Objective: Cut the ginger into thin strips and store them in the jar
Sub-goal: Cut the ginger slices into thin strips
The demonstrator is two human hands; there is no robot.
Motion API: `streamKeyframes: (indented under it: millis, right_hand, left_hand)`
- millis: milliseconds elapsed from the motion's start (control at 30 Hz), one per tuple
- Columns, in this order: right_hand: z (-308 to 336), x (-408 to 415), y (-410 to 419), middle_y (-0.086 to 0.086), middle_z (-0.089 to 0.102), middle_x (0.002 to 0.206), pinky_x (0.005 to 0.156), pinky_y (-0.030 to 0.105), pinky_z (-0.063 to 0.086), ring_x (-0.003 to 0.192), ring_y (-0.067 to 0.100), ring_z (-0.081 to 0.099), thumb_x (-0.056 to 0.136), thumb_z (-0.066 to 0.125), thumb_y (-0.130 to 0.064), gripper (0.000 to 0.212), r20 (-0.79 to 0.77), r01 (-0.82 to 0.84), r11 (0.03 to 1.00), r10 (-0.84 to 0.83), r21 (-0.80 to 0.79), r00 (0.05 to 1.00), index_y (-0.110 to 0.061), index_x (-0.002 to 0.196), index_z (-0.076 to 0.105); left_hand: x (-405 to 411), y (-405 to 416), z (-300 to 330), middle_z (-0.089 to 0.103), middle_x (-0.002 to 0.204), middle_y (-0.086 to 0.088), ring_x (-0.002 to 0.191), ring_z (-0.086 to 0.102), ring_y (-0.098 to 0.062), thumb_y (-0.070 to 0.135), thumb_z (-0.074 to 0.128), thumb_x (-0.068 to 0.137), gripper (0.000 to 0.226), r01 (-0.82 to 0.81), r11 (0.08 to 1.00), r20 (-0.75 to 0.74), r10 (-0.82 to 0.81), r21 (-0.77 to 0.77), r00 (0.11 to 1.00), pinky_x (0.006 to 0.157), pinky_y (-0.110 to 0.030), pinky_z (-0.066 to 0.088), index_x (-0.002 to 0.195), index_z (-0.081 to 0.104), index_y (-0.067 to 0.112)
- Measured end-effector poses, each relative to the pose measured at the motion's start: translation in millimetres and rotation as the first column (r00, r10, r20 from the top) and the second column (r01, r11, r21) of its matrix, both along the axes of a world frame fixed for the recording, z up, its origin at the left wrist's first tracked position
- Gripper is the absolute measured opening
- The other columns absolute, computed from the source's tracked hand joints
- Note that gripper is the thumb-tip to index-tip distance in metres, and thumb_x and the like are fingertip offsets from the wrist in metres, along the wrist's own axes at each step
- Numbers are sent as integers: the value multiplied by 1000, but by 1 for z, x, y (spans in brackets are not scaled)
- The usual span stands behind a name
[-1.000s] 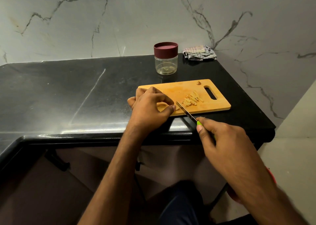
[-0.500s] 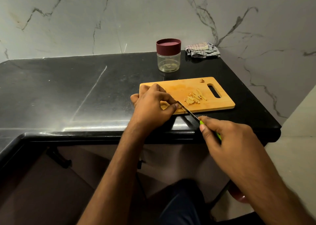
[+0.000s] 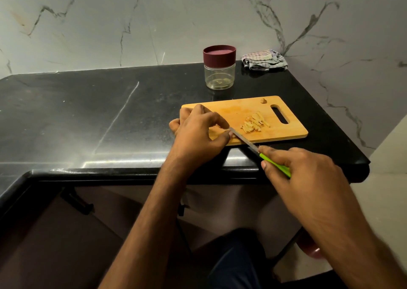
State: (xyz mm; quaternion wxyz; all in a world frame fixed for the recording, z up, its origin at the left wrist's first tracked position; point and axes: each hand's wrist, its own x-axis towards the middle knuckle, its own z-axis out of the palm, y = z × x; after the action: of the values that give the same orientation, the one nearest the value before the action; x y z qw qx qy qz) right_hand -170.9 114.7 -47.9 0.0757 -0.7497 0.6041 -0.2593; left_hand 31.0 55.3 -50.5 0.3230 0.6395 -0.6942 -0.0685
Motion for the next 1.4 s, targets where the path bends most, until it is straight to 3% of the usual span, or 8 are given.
streamKeyframes:
  millis: [67, 200, 467, 667, 900, 1067, 1233, 1400]
  right_hand:
    - [-2, 0, 0, -13, 46, 83, 54, 18, 33, 76, 5, 47, 94, 49, -46, 40, -21, 13, 1000, -13, 5, 1000, -46, 134, 47]
    - [-2, 2, 1, -12, 47, 85, 55, 19, 33, 76, 5, 47, 95, 45, -48, 42, -29, 5, 1000, -5, 4, 1000, -46, 137, 43]
    - [-1, 1, 5, -13, 51, 83, 55, 16, 34, 71, 3, 48, 94, 47, -45, 40, 32, -29, 999, 29, -26, 999, -40, 134, 50]
    - [1, 3, 4, -8, 66, 98, 57, 3, 26, 72, 1, 45, 96, 44, -42, 38, 81, -33, 997, 39, -77, 996, -31, 129, 58]
    - [-4, 2, 6, -9, 68, 96, 59, 9, 33, 72, 1, 48, 95, 44, -42, 37, 94, -71, 996, 76, -56, 993, -32, 126, 61]
    - [-2, 0, 9, -7, 68, 92, 57, 8, 33, 69, 2, 49, 94, 46, -41, 38, 93, -64, 997, 67, -41, 993, -31, 128, 60]
    - [-3, 9, -2, -8, 67, 98, 65, 19, 44, 75, 3, 49, 96, 45, -42, 37, 66, -40, 999, 40, -15, 997, -36, 131, 56]
    - [-2, 11, -4, -11, 67, 102, 63, 18, 41, 75, 2, 48, 96, 44, -45, 38, 39, -37, 999, 36, 15, 999, -39, 132, 53]
  left_hand:
    - [0, 0, -1, 46, 107, 16, 119, 30, -10, 46, 69, 88, 20, 14, 1000, 47, -13, -12, 999, 92, -34, 15, 104, 57, 44]
    - [-3, -1, -2, 40, 114, 15, 120, 24, -10, 43, 60, 95, 16, 83, 997, 167, -81, -3, 983, 99, -41, 18, 109, 63, 49]
    - [-2, -2, -5, 41, 118, 15, 122, 26, -10, 43, 60, 95, 28, 78, 997, 161, -73, -22, 984, 100, -38, 17, 121, 60, 50]
    - [-1, 2, -4, 51, 109, 17, 114, 28, -5, 46, 71, 87, 12, -3, 1000, 16, 4, -30, 1000, 89, -31, 13, 97, 68, 40]
    - [-2, 3, -1, 53, 109, 16, 113, 26, -5, 44, 72, 88, 9, 1, 1000, 1, -1, -4, 1000, 87, -31, 11, 82, 65, 44]
    - [-2, 3, 1, 50, 108, 16, 113, 26, -6, 43, 72, 87, 10, 6, 1000, 2, -6, 6, 1000, 92, -35, 15, 80, 65, 42]
    - [-2, 1, 3, 48, 107, 18, 117, 28, -7, 43, 73, 87, 16, 22, 999, 7, -22, 31, 1000, 90, -33, 13, 75, 63, 44]
    - [-1, 1, 1, 49, 104, 16, 114, 30, -8, 44, 73, 87, 9, 7, 1000, 8, -7, 8, 1000, 89, -33, 14, 81, 67, 40]
